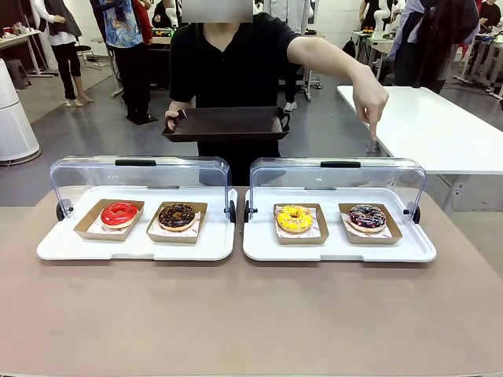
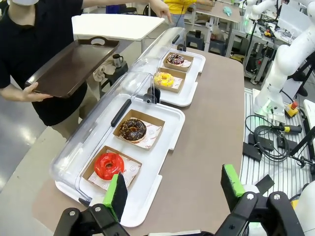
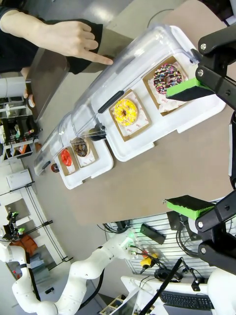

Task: Provide the desired donut to the person.
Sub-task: Pick up and lift the Paper togo box containing the Donut pointed at by the person.

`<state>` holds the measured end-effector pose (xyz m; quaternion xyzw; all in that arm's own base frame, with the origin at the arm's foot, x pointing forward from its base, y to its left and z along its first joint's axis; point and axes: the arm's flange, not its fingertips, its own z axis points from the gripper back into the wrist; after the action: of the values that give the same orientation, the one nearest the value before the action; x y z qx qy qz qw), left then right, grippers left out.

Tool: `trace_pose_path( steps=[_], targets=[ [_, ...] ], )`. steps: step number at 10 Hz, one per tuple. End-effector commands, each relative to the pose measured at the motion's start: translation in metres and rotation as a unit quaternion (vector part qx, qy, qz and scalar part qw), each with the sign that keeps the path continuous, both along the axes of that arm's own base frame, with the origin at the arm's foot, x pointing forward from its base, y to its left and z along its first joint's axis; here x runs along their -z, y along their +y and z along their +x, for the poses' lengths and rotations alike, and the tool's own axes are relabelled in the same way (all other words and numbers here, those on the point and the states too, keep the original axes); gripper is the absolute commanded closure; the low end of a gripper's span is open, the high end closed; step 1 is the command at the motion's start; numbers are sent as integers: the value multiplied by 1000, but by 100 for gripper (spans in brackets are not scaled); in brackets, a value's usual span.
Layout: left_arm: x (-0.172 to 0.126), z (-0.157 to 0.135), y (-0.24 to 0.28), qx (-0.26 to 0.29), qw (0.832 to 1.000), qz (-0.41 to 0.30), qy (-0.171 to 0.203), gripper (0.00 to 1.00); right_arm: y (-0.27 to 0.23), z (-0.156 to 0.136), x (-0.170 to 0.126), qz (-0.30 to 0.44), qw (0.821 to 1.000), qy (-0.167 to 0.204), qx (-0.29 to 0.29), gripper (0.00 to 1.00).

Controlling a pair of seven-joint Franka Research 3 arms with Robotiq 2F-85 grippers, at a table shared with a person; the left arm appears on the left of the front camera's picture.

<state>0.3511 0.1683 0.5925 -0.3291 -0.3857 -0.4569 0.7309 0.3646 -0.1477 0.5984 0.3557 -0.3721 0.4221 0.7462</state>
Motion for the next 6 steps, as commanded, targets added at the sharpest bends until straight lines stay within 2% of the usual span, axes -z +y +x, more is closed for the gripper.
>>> trace_pose_path(
  steps=[1, 6],
  targets=[
    [-1, -1, 1, 1, 1000, 0, -3, 0, -2, 0, 0, 4, 1000, -2, -5, 0],
    [-1, -1, 1, 1, 1000, 0, -3, 0, 0, 0, 0, 0, 1000, 0, 0, 0]
  ],
)
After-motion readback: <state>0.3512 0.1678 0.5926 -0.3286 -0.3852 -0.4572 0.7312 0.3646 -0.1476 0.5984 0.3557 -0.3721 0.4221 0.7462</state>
